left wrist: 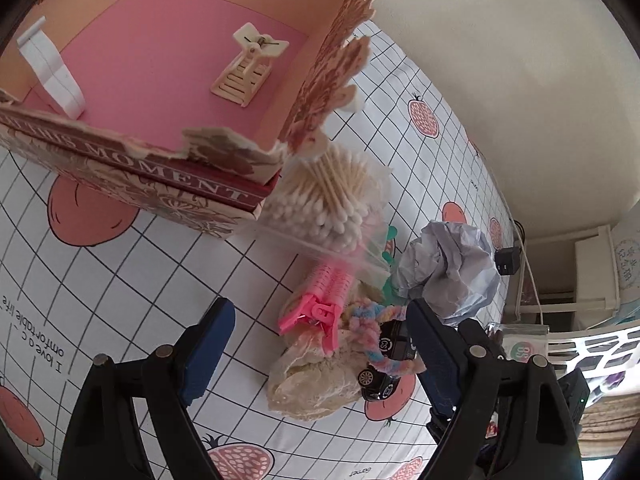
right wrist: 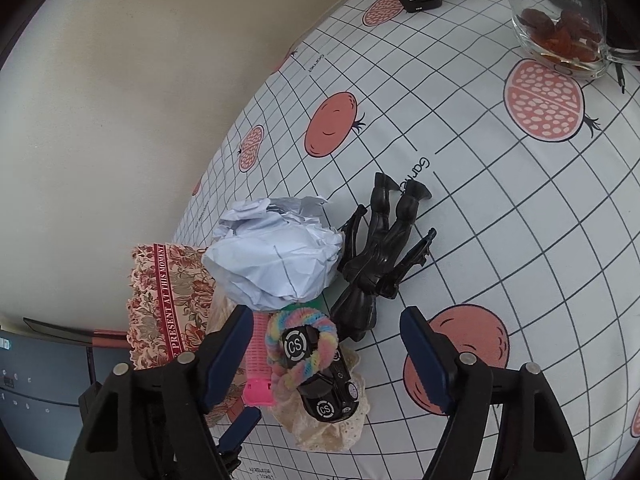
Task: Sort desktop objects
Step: 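Grasp the rainbow hair tie with the right tool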
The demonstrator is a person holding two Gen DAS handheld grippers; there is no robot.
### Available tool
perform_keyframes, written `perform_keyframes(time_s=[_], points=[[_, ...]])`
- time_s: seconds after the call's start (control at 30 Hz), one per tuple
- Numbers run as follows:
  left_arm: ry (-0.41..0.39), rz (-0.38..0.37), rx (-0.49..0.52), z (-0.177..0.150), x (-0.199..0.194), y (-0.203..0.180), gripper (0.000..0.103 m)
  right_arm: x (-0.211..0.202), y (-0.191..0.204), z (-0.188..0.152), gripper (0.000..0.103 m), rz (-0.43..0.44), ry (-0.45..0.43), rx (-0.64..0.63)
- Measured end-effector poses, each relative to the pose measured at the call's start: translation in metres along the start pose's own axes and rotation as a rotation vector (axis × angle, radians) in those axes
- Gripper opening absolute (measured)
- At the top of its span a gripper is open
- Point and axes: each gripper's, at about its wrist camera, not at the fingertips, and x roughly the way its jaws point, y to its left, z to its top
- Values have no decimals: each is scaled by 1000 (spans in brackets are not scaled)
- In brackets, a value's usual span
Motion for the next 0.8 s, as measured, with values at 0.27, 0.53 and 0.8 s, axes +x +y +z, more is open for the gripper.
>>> perform_keyframes(time_s=[0.27, 0.53, 0.8], points=[[-18, 44, 32, 0, -2, -3, 88, 10, 1, -4, 60, 24, 42, 8], [-24, 57, 54, -2, -3, -7, 84, 13, -2, -7, 44, 33, 47, 41], [-2, 61, 53, -1, 4, -10, 71, 13, -3, -8, 34, 40, 48, 56]])
